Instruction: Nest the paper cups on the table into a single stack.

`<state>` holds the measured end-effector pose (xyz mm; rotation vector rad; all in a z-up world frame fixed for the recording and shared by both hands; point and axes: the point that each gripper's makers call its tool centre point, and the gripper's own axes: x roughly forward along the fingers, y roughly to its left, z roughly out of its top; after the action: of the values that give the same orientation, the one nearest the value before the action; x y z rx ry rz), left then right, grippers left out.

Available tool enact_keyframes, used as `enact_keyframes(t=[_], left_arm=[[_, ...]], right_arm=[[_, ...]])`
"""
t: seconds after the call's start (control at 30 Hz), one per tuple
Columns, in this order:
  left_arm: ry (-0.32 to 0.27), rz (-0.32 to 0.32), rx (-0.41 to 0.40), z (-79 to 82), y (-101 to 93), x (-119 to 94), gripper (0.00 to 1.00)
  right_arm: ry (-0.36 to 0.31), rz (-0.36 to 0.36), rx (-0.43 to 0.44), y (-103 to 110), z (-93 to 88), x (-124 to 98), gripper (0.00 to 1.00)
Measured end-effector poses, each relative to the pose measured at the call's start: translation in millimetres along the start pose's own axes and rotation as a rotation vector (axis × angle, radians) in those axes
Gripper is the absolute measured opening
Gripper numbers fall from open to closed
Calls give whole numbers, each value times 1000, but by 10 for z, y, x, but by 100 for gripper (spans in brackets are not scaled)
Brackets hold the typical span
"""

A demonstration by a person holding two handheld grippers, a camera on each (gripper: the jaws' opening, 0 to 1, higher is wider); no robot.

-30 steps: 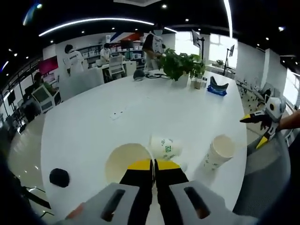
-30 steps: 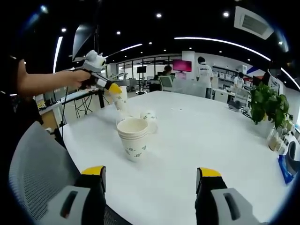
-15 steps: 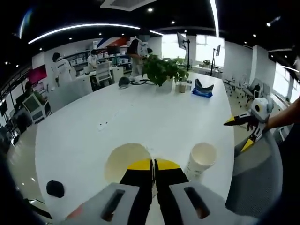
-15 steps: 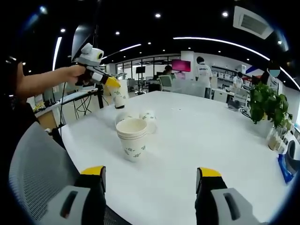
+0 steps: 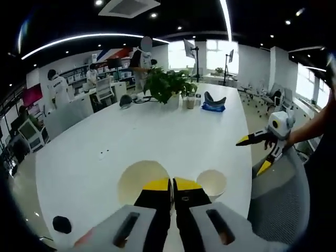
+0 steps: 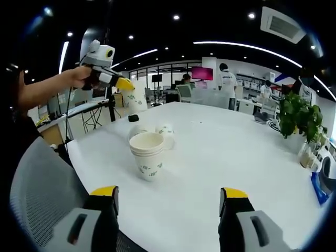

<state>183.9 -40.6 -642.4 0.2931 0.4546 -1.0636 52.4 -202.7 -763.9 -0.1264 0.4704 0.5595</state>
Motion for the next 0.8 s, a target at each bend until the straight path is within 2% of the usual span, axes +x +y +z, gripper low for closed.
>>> enact_keyframes(t=[0.27,0.53,0.8], left_arm=[[-8,-38,28,76,-136,20,0],[-10,-82,58,155,-362,90,0],[-5,-111,73,154,-499,152,0]], right_arm=[[0,0,-1,7,1,0,80],[-2,-2,0,12,13,-2,80],[3,-1,1,30,20,-4,79]])
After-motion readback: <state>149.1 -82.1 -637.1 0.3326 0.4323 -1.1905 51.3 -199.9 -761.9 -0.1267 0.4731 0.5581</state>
